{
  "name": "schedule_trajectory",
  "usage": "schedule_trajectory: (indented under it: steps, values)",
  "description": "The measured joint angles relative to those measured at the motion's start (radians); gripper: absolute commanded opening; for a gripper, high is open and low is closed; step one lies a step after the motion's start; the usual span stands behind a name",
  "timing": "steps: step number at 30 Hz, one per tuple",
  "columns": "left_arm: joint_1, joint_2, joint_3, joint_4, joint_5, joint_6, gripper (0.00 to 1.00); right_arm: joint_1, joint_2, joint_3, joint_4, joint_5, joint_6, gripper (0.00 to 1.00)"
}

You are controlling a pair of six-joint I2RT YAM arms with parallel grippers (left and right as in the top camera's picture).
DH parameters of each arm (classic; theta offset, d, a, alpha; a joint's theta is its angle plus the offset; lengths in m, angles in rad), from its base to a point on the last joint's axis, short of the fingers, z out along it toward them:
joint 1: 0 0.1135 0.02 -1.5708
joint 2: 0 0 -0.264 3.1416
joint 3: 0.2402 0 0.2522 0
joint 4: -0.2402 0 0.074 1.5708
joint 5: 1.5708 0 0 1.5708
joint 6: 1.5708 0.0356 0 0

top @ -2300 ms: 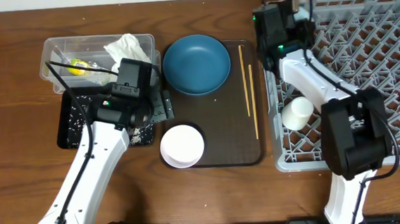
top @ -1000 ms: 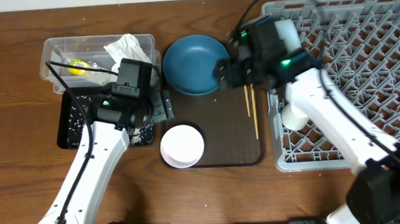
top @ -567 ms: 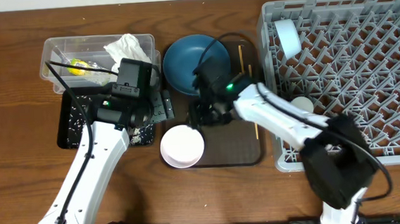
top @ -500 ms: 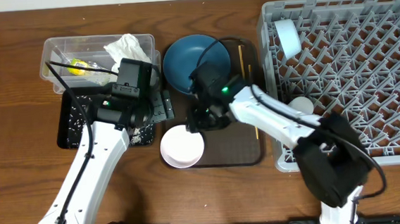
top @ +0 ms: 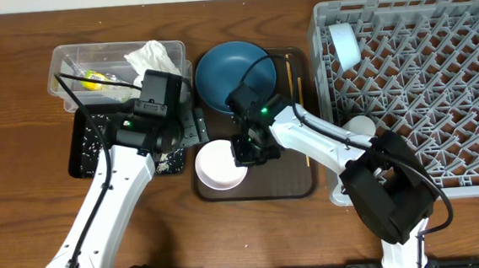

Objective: Sort waste into correct bins and load items into the dishwasher rack
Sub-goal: 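Carry the white bowl with right gripper and set it in the rack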

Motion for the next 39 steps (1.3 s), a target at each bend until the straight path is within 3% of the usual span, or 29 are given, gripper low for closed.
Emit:
schedule_trajectory:
  steps: [8,13,18,21,29,39]
  values:
    - [0.000,0.000,0.000,0.000,0.000,0.000,0.87,-0.076,-0.051,-0.009,-0.007,-0.003,-0.043,0.01]
    - [0.000,0.000,0.000,0.000,0.000,0.000,0.87,-0.233,-0.305,-0.016,-0.028,0.060,-0.087,0.01]
    - [0.000,0.000,0.000,0.000,0.000,0.000,0.87,-0.381,-0.575,-0.002,-0.115,0.376,-0.099,0.01]
    - [0.000,0.000,0.000,0.000,0.000,0.000,0.87,-0.427,-0.637,-0.002,-0.159,0.609,-0.089,0.01]
    - [0.000,0.000,0.000,0.000,0.000,0.000,0.87,-0.478,-0.558,-0.002,-0.150,1.091,-0.087,0.01]
    - [0.000,0.000,0.000,0.000,0.000,0.000,0.87,-0.455,-0.325,-0.003,-0.023,1.323,-0.276,0.01]
